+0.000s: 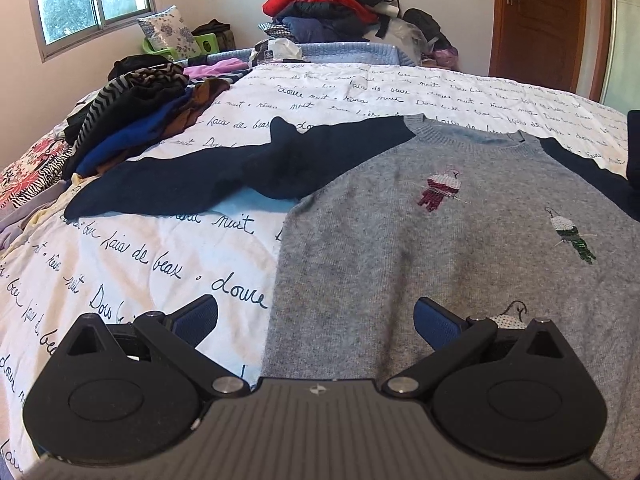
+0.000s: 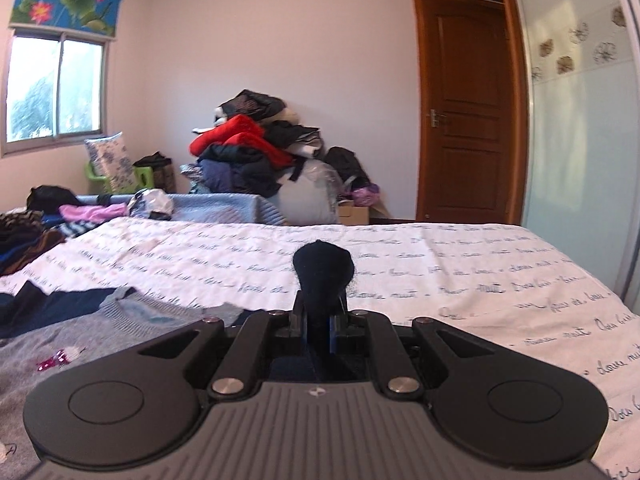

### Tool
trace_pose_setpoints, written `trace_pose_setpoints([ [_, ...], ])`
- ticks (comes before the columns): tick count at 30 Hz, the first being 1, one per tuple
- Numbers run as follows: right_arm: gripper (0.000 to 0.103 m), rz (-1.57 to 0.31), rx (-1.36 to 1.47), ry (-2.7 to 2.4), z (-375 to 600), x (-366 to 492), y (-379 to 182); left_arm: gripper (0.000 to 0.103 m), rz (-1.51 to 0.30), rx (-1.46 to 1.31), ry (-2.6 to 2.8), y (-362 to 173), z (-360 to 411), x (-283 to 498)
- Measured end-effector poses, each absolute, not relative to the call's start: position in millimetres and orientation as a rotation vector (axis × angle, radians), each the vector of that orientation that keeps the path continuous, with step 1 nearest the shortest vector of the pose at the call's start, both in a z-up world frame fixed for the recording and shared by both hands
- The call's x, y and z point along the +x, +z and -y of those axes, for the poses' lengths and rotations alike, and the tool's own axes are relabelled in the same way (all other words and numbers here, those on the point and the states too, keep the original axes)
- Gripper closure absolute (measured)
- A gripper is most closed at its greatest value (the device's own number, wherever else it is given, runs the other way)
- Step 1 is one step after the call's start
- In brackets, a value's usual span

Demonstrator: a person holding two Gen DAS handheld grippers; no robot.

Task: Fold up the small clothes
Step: 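Lift the navy sleeve and fold it across the sweater body with the right tool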

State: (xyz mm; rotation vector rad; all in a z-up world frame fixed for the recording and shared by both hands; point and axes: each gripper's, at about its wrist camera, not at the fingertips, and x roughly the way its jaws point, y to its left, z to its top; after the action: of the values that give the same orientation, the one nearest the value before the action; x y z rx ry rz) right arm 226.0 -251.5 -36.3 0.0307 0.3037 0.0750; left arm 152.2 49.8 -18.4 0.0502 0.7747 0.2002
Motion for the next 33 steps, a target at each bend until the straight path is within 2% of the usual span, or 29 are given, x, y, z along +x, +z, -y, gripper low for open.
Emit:
trace_pose_setpoints([
  [13,0.093,-0.337,-0.147,0.174,180.3,226.6,-48.5,0.000,-0.797,0.052,0.208,-23.5,-51.9,153.0],
  [33,0.093,-0.372,-0.173,0.228,122.7,249.1,-52.2,0.000,-0.796,-0.005,0.193,-27.1,-67.6,147.3],
])
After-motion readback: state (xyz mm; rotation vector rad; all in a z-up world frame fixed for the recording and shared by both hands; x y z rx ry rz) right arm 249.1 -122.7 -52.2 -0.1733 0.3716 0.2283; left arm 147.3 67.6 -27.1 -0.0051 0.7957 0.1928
